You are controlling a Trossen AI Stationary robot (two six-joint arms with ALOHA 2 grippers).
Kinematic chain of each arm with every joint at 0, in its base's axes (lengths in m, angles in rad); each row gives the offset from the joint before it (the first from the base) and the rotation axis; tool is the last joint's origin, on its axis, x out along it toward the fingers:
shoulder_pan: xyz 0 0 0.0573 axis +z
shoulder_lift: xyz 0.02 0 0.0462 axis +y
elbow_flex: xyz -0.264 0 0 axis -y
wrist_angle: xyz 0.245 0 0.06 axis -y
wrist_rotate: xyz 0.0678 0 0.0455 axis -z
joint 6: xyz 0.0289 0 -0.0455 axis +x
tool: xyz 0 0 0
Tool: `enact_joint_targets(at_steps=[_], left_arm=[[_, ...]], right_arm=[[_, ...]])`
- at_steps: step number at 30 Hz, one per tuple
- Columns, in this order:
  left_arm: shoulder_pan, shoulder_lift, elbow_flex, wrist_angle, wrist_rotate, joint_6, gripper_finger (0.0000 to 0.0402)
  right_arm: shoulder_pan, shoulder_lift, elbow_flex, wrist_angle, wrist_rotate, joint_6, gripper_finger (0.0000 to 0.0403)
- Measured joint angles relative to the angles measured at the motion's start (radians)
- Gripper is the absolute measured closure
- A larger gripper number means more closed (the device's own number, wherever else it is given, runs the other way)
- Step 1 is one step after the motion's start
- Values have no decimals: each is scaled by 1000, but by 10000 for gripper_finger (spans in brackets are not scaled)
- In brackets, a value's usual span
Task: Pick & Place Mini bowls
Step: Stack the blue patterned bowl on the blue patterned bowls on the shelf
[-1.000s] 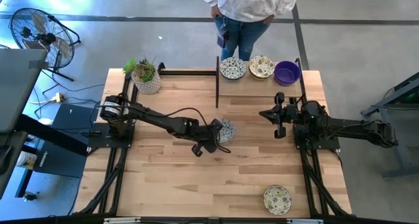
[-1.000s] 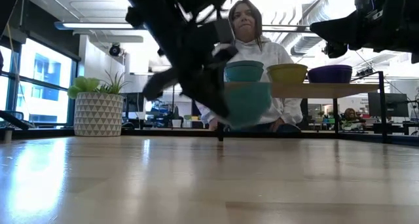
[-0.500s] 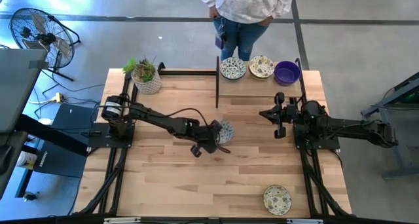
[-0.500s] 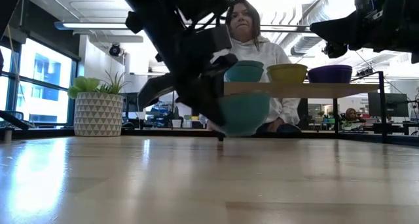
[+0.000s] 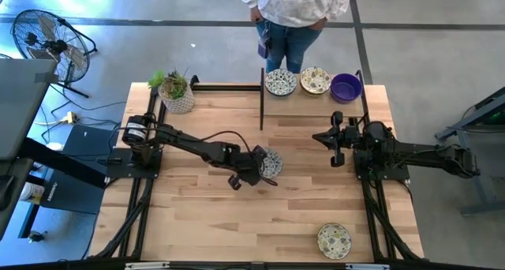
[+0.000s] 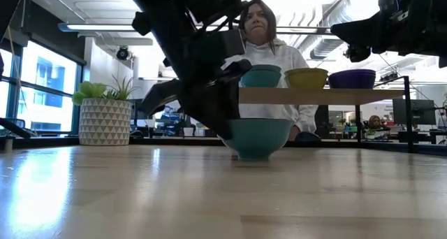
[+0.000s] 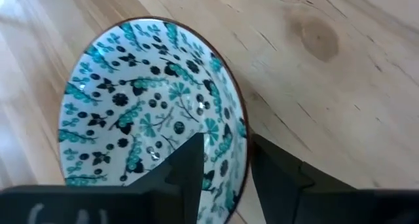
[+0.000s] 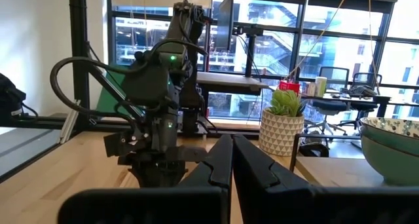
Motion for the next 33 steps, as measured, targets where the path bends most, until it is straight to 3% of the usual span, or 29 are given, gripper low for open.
enact_joint_targets(at_steps=[17, 25, 27, 33], left_arm=[[0, -147, 0, -212, 15, -17, 288], [1, -211, -1, -203, 37, -19, 380], [1, -212, -23, -154, 39, -20, 395], [1, -211, -185, 126, 57, -56, 393]], right_arm=[[0, 0, 0, -1, 0, 0, 401], [0, 0, 0, -29, 12, -18, 402], [0, 0, 0, -8, 20, -18, 402], [0, 7, 0, -1, 50, -22, 402]])
